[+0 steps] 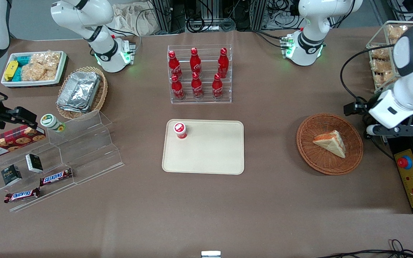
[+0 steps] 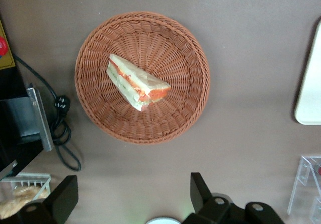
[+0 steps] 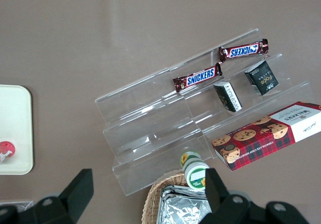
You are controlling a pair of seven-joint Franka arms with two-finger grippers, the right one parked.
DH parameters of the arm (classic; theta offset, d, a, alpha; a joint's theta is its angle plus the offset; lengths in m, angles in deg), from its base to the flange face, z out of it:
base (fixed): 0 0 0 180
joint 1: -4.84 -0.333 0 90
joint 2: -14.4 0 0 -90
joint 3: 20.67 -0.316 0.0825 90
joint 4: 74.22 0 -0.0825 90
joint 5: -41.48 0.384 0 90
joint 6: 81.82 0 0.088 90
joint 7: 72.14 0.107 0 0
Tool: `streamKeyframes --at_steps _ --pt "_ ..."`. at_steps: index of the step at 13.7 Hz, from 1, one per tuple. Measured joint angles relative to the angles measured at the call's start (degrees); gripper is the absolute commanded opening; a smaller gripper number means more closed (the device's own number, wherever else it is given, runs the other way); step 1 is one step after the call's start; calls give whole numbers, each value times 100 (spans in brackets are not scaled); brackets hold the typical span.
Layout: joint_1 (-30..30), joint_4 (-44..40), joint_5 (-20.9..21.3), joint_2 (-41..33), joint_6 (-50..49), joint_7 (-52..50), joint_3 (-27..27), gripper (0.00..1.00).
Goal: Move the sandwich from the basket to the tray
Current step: 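Move the left gripper down over the sandwich in the wicker basket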
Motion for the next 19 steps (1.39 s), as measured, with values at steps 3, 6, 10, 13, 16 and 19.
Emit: streamKeyframes --at_steps 3,6,10,13,16,19 --pt "0 -715 0 599 -321 0 -29 100" --pt "-5 -903 0 868 -402 -448 -75 100" --pt "-81 -248 1 855 378 -2436 -111 100" --pt "-136 1221 8 528 1945 -3760 -158 100" --pt "-206 2412 9 334 3200 -4492 -209 100" --pt "-270 2864 11 369 3891 -5112 -212 100"
